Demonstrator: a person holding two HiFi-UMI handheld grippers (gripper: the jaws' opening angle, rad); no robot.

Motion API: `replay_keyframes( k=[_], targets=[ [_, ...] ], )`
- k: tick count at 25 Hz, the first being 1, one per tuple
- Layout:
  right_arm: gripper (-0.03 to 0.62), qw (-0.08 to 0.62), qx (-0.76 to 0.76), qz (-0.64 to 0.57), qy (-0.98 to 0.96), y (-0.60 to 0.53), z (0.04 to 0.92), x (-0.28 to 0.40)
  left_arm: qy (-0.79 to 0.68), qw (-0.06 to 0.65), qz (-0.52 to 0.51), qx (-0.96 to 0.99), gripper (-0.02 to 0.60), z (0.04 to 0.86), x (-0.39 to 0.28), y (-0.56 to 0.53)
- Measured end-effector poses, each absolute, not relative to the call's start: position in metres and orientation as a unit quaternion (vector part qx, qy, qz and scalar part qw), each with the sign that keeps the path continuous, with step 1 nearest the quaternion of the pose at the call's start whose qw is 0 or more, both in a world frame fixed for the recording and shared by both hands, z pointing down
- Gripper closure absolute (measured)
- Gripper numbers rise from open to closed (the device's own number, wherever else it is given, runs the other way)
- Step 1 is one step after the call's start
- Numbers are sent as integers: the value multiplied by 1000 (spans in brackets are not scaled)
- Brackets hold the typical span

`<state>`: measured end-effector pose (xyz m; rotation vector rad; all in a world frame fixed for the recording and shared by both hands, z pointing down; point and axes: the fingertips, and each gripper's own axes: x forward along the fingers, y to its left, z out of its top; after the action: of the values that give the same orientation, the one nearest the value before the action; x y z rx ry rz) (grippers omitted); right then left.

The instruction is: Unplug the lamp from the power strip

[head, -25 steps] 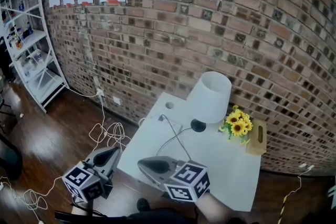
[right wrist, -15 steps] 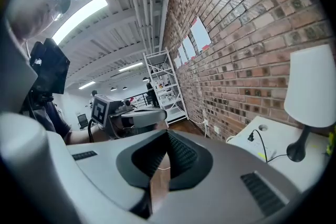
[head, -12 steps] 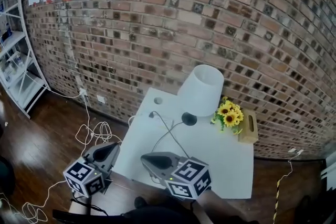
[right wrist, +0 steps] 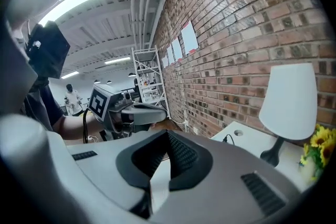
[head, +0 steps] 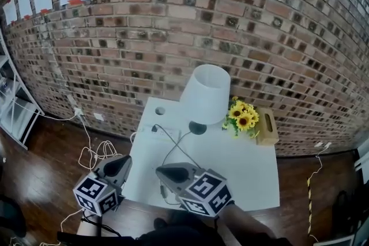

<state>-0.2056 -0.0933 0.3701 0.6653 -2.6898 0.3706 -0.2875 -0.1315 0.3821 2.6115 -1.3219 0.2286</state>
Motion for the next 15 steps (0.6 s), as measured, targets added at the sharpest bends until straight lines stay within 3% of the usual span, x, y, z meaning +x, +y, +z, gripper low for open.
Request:
replay_keyframes(
  k=[15],
  targets=[
    [602, 197, 265, 118, -936, -190, 403, -178, -445, 152, 100, 877, 558, 410, -264, -217]
  ],
)
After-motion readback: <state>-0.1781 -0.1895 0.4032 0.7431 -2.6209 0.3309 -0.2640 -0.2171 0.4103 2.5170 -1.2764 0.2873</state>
